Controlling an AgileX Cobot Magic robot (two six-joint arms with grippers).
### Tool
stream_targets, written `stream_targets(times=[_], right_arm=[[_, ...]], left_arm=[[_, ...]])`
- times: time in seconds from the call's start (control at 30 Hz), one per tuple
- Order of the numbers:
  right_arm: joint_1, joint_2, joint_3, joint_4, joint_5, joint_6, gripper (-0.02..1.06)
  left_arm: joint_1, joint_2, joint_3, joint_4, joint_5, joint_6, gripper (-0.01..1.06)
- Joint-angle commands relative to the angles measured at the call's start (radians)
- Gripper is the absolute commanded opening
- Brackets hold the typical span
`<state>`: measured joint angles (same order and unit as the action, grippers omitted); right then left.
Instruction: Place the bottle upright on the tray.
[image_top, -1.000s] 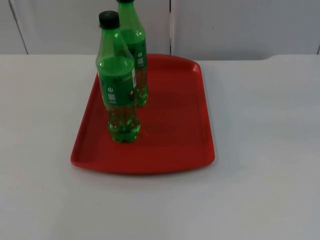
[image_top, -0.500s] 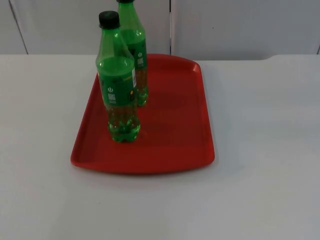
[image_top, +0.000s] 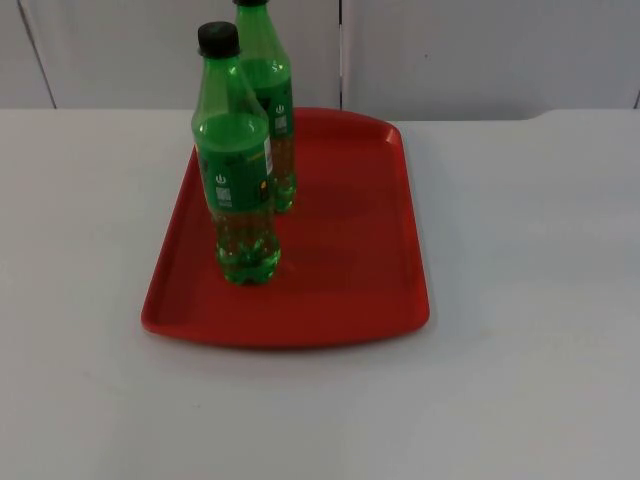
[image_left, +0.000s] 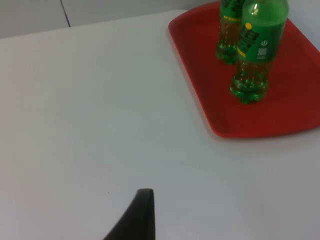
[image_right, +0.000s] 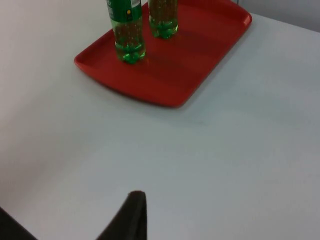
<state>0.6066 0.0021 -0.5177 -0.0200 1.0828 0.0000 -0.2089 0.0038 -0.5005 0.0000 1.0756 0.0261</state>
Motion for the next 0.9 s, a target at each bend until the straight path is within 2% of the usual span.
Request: stream_targets(times=[0.0,0.5,0.63,0.87], right_arm=[[0.006,-0.002,0.001,0.0,-0.003,0.0,1.05],[-0.006,-0.002,0.001,0.0,-0.003,0.0,1.05],[-0.053,-0.002,0.001,0.002,-0.003,0.0,1.05],[-0.219,-0.002,0.001,0.002,-0.003,0.0,1.05]], left_arm=[[0.001,-0.004,0.004,0.0,-0.002,-0.007,1.05],[0.001,-0.004,0.004,0.0,-0.002,-0.007,1.05],[0.001,-0.004,0.004,0.0,-0.002,-0.007,1.05],[0.001,-0.004,0.004,0.0,-0.002,-0.007,1.05]])
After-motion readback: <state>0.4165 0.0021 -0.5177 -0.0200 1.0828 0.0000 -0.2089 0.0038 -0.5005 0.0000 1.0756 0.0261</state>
